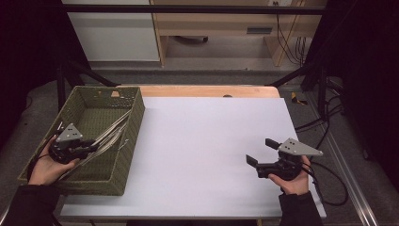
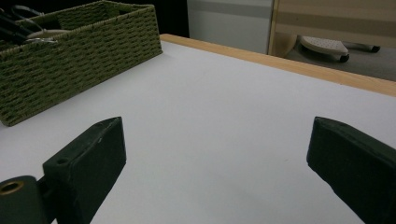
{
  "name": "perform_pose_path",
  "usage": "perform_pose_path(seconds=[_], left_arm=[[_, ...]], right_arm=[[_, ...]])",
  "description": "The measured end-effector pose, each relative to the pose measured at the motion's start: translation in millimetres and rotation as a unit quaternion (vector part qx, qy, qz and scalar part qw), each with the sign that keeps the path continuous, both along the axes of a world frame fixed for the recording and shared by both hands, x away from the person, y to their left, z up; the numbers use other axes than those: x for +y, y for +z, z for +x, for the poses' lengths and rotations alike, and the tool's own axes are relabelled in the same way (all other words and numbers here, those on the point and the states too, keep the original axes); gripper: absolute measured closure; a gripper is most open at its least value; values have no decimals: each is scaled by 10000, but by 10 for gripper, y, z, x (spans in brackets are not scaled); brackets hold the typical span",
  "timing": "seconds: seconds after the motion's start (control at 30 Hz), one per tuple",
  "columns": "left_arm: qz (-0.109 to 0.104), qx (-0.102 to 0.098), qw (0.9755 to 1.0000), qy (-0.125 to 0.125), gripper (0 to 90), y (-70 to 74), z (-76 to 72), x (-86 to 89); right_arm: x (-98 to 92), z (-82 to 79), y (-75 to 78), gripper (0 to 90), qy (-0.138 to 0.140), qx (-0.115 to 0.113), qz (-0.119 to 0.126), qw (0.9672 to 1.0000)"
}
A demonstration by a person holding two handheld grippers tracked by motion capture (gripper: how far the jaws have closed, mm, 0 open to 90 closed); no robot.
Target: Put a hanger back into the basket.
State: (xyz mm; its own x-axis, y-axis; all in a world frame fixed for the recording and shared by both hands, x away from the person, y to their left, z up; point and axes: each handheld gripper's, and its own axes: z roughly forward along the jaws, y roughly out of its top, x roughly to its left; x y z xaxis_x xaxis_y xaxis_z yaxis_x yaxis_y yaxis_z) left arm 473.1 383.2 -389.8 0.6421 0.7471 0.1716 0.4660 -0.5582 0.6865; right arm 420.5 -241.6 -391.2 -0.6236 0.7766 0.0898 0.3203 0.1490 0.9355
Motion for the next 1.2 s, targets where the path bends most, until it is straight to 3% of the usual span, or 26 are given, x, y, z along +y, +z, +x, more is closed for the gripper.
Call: perform_pose_path(seconds=[0.07,0.13,0.2,0.27,0.37,0.4,0.43,0.53,0.6,0.73,0.77,0.8,0.83,0.9,1.0,1.1,1.2], left_arm=[[8,-76,9999,-90,661,1,-18,-15],[148,-90,9997,-171,623,24,-26,-9],[114,-178,9997,-153,582,45,-31,-10],[-18,-269,9996,-105,523,87,-41,-1],[-469,-549,9974,69,439,197,-77,-23],[-662,-676,9954,122,397,258,-98,-46],[-712,-739,9946,122,356,300,-112,-59],[-1014,-1060,9890,188,241,456,-185,-174],[-1202,-1212,9852,156,216,542,-244,-281],[-1535,-1358,9788,-9,155,636,-362,-535],[-1577,-1353,9782,-34,148,645,-383,-581],[-1722,-1388,9752,-79,143,648,-418,-664],[-1771,-1398,9741,-137,133,648,-439,-707],[-2080,-1405,9678,-191,128,621,-500,-850],[-2271,-1407,9631,-329,119,551,-566,-1011],[-2358,-1365,9614,-395,117,469,-602,-1136],[-2333,-1314,9625,-430,117,387,-611,-1257]], right_arm=[[2,5,-3,51,3,-21,-9,10000],[8,5,-6,51,1,-14,-6,10000],[12,7,-9,52,1,-8,-9,10000],[16,6,-10,52,8,8,-3,10000],[17,6,-10,51,4,5,5,10000],[17,8,-11,50,-6,-11,4,10000],[14,7,-9,48,-13,-19,5,10000],[6,-1,-2,45,-21,-24,31,10000],[0,-2,-1,44,-2,-59,24,10000],[-8,-12,5,41,-15,-59,42,10000],[-10,-12,6,41,-11,-78,48,10000],[-14,-15,7,41,-4,-75,49,10000],[-21,-20,9,41,-16,-80,57,10000],[-30,-25,5,41,-23,-68,79,9999],[-36,-31,-7,41,-41,-47,87,9999],[-61,-42,-4,41,-47,-69,108,9999],[-87,-54,2,41,-67,-84,154,9998]])
